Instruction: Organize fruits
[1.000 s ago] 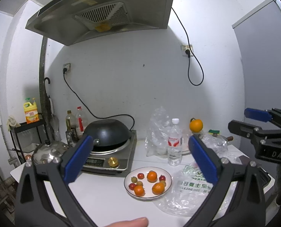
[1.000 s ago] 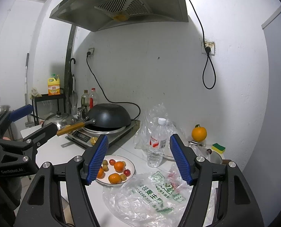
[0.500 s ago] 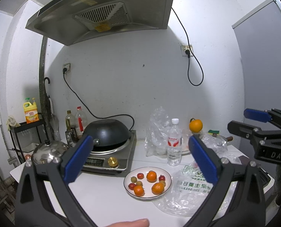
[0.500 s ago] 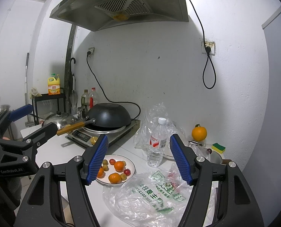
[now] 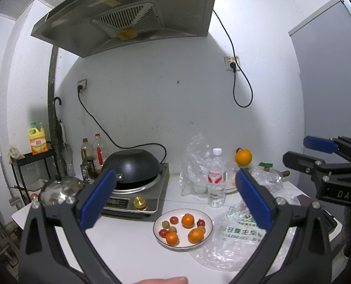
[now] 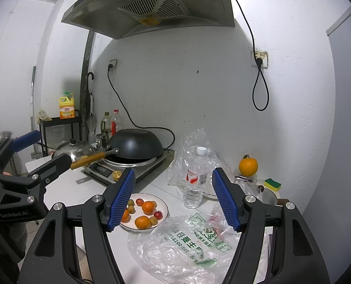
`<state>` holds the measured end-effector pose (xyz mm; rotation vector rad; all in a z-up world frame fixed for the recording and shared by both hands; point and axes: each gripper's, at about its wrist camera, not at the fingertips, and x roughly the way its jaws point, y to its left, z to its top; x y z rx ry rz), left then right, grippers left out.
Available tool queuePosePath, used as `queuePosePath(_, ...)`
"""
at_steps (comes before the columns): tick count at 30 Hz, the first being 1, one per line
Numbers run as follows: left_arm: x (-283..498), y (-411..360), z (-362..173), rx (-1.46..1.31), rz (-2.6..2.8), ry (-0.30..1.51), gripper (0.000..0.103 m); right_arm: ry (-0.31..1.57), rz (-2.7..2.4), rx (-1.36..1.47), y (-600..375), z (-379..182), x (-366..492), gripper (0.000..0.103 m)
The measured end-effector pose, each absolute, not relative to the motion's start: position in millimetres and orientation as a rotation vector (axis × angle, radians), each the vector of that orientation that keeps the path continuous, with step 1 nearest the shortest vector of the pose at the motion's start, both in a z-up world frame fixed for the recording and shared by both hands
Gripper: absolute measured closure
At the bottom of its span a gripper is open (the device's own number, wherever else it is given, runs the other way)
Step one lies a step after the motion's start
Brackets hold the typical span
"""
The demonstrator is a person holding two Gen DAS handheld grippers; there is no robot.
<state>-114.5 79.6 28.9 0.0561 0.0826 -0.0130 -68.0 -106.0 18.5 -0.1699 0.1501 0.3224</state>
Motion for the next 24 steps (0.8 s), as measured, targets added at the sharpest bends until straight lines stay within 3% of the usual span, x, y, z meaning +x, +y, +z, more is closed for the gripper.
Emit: queuePosePath(24,-115.4,73.5,29.2,0.058,-0.023,0.082,0.001,0.152,0.321,-0.169,-108.9,14.3,-67.9,0.032)
